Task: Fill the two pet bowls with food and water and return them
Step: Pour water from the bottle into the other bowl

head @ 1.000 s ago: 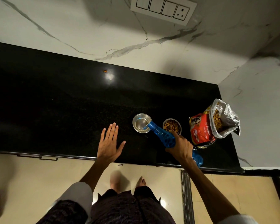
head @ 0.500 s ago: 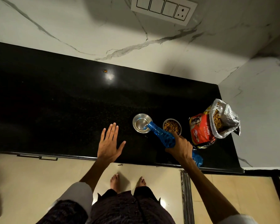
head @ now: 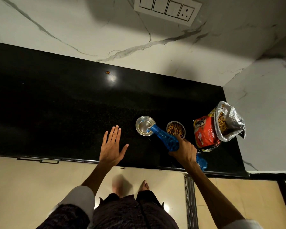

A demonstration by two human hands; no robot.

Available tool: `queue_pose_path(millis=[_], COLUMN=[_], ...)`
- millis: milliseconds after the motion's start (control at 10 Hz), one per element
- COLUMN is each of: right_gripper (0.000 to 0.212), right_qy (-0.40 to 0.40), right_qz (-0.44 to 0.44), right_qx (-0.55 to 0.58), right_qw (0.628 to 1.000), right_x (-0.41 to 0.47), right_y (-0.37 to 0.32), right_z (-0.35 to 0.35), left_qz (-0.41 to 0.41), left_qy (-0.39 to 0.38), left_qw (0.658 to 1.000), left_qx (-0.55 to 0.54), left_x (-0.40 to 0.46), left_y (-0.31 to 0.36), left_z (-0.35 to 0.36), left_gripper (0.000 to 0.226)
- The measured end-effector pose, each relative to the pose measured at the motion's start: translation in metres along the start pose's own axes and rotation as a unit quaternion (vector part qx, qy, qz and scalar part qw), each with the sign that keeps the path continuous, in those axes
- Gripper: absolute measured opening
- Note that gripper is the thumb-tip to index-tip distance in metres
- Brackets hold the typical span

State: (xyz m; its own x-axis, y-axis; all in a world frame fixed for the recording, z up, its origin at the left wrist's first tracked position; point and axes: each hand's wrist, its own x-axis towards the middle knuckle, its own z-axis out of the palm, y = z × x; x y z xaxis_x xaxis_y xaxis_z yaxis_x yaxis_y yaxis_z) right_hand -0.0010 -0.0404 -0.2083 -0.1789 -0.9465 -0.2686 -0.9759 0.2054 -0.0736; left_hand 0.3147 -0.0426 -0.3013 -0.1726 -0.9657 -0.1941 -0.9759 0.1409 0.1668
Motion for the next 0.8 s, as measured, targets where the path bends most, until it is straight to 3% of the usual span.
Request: queue_pose_path(millis=[800], right_gripper=[0.086], right_qy=[-0.001], right_qz=[-0.001], right_qx=[0.004], right_qw=[1.0], right_x=[-0.0014], right_y=[-0.0037], right_z=[-0.0022], left_qz=[0.003], left_qy=[0.018], left_qw=[0.999], left_qx=[-0.034], left_x=[-0.0009], left_y=[0.0003], left_z=[-0.001], left_gripper=[0.083])
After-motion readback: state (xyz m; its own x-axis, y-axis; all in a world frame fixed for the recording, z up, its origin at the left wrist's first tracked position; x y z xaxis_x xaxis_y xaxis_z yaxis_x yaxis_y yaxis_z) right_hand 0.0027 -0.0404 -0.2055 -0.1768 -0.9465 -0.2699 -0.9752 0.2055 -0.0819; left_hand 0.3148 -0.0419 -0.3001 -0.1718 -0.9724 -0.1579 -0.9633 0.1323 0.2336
